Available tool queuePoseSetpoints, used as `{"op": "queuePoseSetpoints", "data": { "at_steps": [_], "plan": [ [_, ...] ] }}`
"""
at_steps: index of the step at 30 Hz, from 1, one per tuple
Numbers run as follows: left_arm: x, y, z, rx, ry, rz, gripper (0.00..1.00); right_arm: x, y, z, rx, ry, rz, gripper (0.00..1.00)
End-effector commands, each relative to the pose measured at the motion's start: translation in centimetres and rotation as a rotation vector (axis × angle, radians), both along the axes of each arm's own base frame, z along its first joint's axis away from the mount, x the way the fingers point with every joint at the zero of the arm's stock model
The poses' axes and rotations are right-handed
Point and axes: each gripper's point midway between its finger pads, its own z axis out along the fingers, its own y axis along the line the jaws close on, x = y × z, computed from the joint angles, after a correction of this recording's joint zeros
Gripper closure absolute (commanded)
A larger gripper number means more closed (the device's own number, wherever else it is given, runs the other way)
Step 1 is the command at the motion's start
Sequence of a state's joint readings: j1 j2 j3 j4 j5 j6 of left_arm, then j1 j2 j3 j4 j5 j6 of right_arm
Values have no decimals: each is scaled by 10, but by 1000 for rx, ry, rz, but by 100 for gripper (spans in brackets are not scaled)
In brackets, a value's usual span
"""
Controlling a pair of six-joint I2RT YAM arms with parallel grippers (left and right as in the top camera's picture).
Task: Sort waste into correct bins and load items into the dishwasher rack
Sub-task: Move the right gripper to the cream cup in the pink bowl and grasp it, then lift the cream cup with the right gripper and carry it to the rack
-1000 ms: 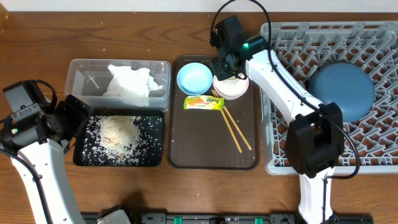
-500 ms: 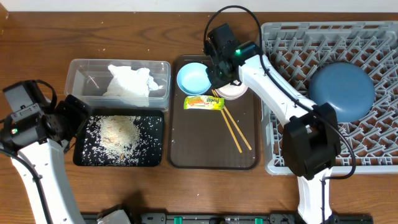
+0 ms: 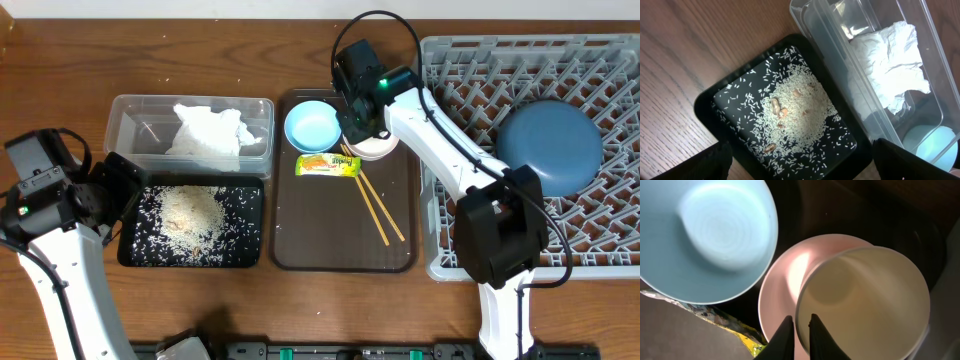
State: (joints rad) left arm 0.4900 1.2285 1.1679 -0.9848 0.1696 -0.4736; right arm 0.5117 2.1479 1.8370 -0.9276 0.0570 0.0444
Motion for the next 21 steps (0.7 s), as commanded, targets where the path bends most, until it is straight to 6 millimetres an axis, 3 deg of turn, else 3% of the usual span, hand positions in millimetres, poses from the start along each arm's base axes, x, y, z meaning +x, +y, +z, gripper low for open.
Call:
{"op": "queuePoseSetpoints", "data": {
  "at_steps": [1,16,21],
  "plan": [
    [1,3,6,14,-11,2,8,-3,-1,-8,-24,15,3,88],
    [1,3,6,14,-11,2,8,-8,-4,-10,-36,36,3,92],
    [1,3,6,14,-11,2,8,-7,-3,-9,-34,32,3,99]
  ]
}}
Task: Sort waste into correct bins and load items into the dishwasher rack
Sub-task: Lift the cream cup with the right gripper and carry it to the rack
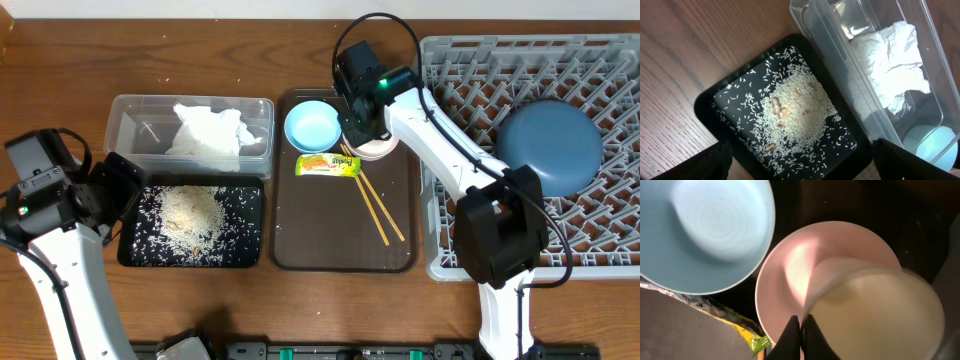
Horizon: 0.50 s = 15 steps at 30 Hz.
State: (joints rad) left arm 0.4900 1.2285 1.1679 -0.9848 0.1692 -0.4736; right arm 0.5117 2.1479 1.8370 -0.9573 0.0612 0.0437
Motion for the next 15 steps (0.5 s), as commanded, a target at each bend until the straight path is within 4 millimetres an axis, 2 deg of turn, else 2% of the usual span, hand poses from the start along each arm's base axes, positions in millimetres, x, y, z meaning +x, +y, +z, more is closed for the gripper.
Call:
{"op": "queuePoseSetpoints", "data": {
  "at_steps": [1,6,10,12,15],
  "plan": [
    [2,3,6,14,-12,2,8,-1,1,-5,-13,3,3,99],
    [2,3,6,14,-11,2,8,7,3,12,13,-40,-1,99],
    [1,3,6,14,-11,2,8,10,9,46,68,-98,7,99],
    [1,3,6,14,-11,2,8,10,9,69,109,-133,30,99],
    [2,3,6,14,-12,2,8,10,1,104,164,-183,30,99]
  ]
}}
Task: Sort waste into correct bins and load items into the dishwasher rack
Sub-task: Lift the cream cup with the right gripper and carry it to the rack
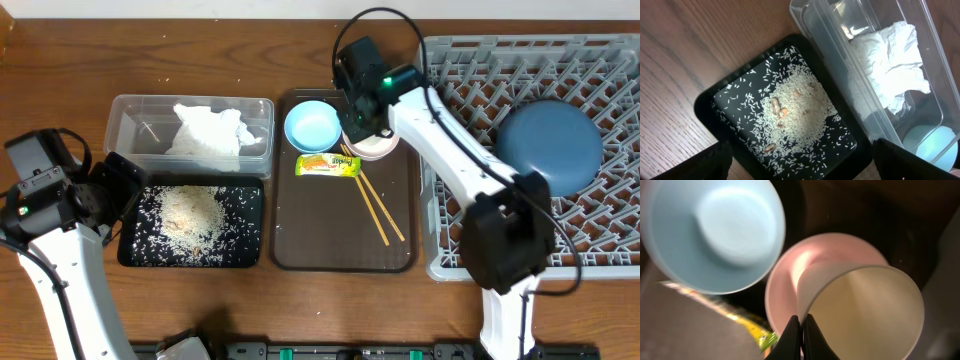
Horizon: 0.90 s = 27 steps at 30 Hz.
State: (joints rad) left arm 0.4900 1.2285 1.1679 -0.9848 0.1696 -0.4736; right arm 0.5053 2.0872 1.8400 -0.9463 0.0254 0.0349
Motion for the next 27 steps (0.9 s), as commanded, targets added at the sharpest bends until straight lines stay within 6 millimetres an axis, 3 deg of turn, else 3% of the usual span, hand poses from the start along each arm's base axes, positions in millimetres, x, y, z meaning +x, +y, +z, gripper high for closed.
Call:
{"op": "queuePoseSetpoints", "data": {
  "at_steps": [1,7,14,17,21,27],
  "plan": [
    [1,3,6,15,-11,2,8,7,-8,85,124,-147,12,99],
    [1,3,6,14,-11,2,8,9,-49,136,316,-174,30,99],
    [1,3,6,14,-11,2,8,19,-97,152,663,-121,104,99],
    [2,3,6,15,-11,2,8,19,-105,157,841,-111,199,99],
    [2,3,6,14,-11,2,8,24,-115,150,1012,-68,229,99],
    [1,3,6,14,-11,2,8,38,-122,112,1092,3,200,99]
  ]
}}
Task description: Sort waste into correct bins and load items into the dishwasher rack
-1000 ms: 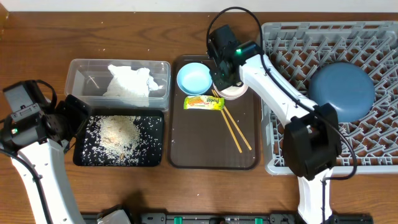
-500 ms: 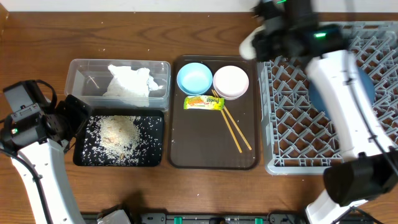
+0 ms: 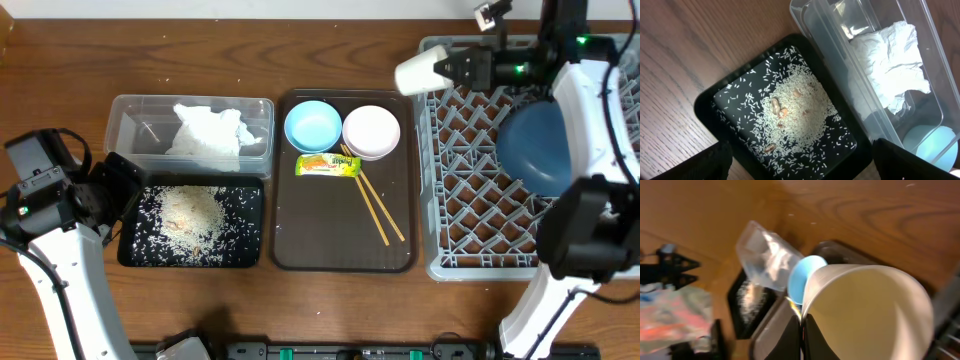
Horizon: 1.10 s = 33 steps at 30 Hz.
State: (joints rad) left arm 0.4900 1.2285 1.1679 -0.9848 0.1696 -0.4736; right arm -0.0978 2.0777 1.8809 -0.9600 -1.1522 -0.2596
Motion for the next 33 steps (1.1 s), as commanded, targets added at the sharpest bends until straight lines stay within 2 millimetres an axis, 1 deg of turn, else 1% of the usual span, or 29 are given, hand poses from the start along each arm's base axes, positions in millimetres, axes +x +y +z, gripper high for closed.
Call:
{"op": "queuePoseSetpoints", "data": {
  "at_steps": [1,6,11,23,27,33],
  "plan": [
    [2,3,6,14,-11,2,8,2,1,-4,118,-10,51,99],
    [1,3,6,14,-11,2,8,11,-2,-28,96,15,38,99],
    [1,3,6,14,-11,2,8,17,-11,-50,-21,36,-6,99],
    [2,3,6,14,-11,2,8,22,-29,-71,-147,66,-65,99],
    [1,3,6,14,-11,2,8,22,-31,-73,-159,67,-71,99],
    [1,3,6,14,-11,2,8,26,-49,-86,-249,85,-120,99]
  ]
}}
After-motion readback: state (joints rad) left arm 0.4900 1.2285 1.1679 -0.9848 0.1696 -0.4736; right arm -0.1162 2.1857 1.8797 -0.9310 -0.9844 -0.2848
